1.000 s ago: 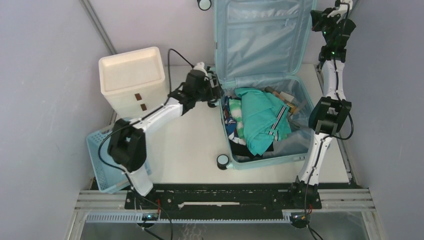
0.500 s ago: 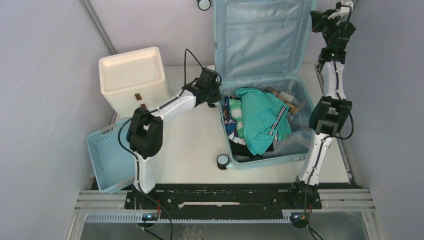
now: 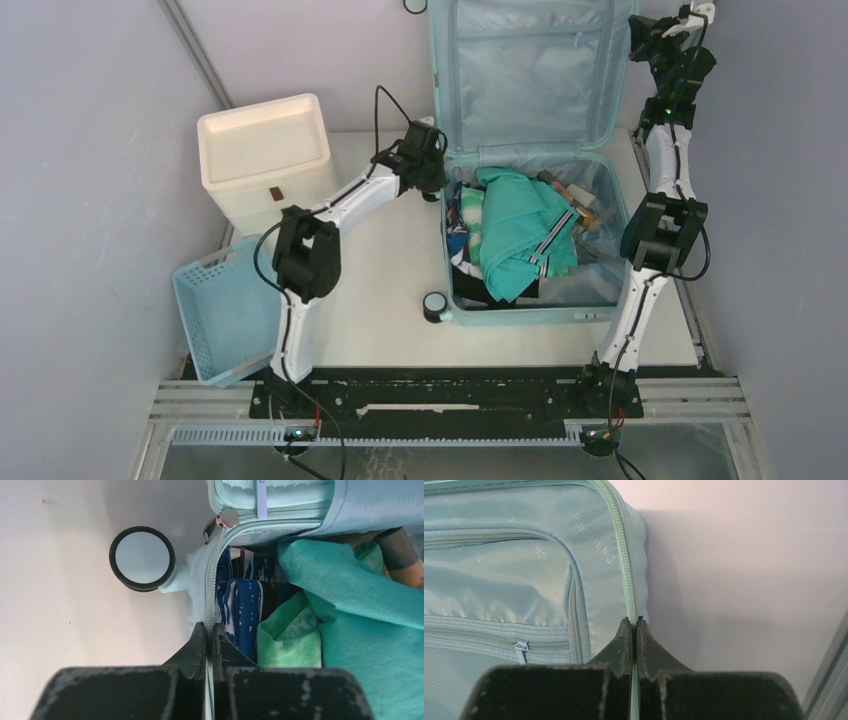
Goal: Open, take out, and arrange the luggage
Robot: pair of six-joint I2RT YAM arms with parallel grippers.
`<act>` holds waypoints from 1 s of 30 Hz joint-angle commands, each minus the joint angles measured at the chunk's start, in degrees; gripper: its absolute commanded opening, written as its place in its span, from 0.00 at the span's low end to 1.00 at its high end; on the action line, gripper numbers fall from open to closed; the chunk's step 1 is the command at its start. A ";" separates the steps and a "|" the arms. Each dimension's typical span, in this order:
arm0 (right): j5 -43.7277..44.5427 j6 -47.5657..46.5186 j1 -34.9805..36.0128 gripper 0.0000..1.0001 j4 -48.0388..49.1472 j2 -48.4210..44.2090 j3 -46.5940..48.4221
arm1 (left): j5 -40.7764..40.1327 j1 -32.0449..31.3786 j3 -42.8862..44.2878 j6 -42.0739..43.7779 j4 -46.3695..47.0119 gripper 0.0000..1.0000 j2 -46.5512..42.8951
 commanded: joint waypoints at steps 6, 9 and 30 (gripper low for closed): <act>8.76 -3.03 -0.02 0.01 5.95 -0.80 8.43 | -0.53 5.22 17.96 -1.53 11.53 0.00 6.84; 9.75 -3.84 0.15 0.05 6.31 0.63 9.39 | -0.12 5.69 19.48 -2.94 12.47 0.00 8.01; -7.62 -5.08 -4.78 0.81 4.25 -13.18 -10.65 | -3.32 5.46 -0.09 10.09 12.14 0.55 -14.66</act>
